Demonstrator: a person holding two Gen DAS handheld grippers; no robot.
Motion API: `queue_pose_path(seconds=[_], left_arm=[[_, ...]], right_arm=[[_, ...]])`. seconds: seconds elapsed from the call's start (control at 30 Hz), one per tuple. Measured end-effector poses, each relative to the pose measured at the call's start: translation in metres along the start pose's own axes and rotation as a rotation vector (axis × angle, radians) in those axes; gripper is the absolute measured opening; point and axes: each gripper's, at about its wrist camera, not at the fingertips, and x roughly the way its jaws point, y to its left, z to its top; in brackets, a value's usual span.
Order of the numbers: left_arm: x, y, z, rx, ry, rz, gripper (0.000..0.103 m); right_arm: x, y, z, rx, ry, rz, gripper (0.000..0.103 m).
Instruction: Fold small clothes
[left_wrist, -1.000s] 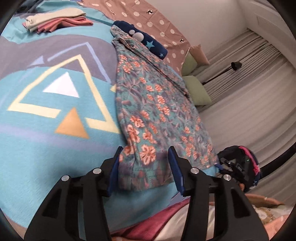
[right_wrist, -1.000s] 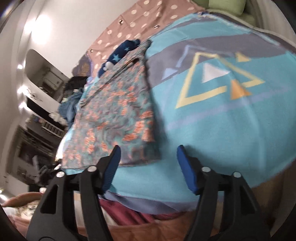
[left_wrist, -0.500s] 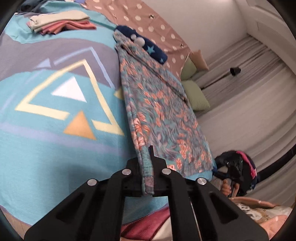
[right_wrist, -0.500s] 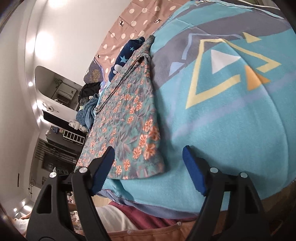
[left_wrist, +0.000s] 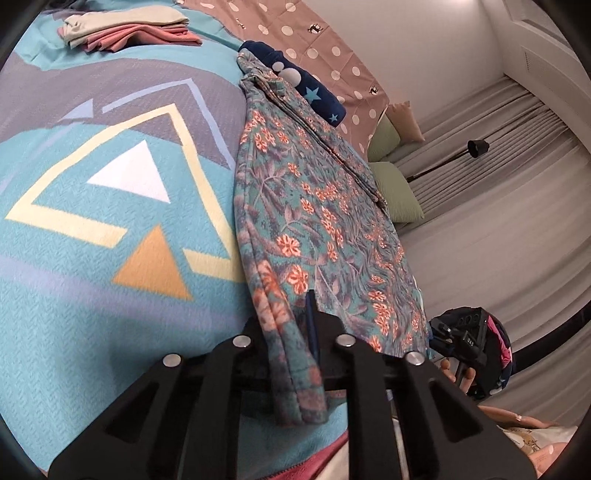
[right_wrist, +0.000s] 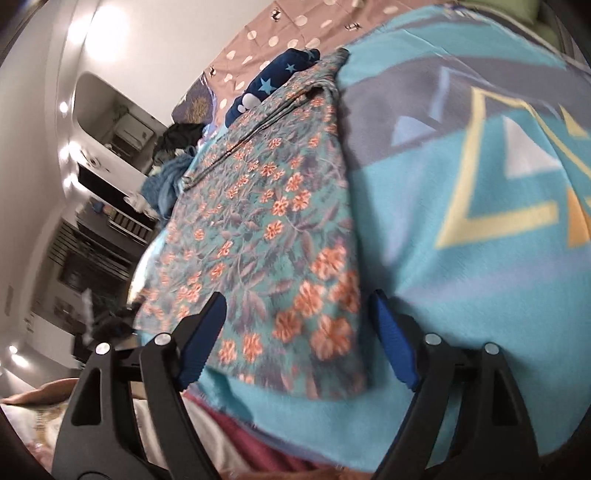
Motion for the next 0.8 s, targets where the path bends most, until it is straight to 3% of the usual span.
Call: queue_pose_path(seconds=[0.03, 0.07, 0.13, 0.33, 0.53, 0.67, 0.8], left_arm=[[0.000, -0.002, 0.000, 0.016, -0.001, 0.014, 0.005], [0.001, -0.003, 0.000, 0.024, -0.002, 0.018, 0.004], [-0.003, -0.010, 0.002, 0.050, -0.028, 0.025, 0.002], [-0.035, -0.045, 0.016, 0.115, -0.133, -0.073, 0.001], [-0.091, -0.104, 0.021, 0.227, -0.261, -0.198, 0.001], [-0.127, -0.144, 0.013, 0.362, -0.321, -0.193, 0.001], [-0.110, -0.146, 0.024, 0.370, -0.305, -0.155, 0.002]], right_arm=[[0.002, 0.000, 0.001, 0.007, 0.004, -0.008, 0.025], [0.008, -0.006, 0.002, 0.057, 0.045, 0.029, 0.005], [0.011, -0.016, 0.003, 0.149, 0.067, 0.101, 0.004], [-0.054, -0.003, 0.015, 0.170, -0.178, 0.291, 0.003], [-0.101, 0.029, 0.019, 0.109, -0.312, 0.429, 0.003], [-0.157, 0.053, 0.011, 0.003, -0.465, 0.413, 0.003], [-0.156, 0.061, 0.016, -0.039, -0.484, 0.317, 0.004]])
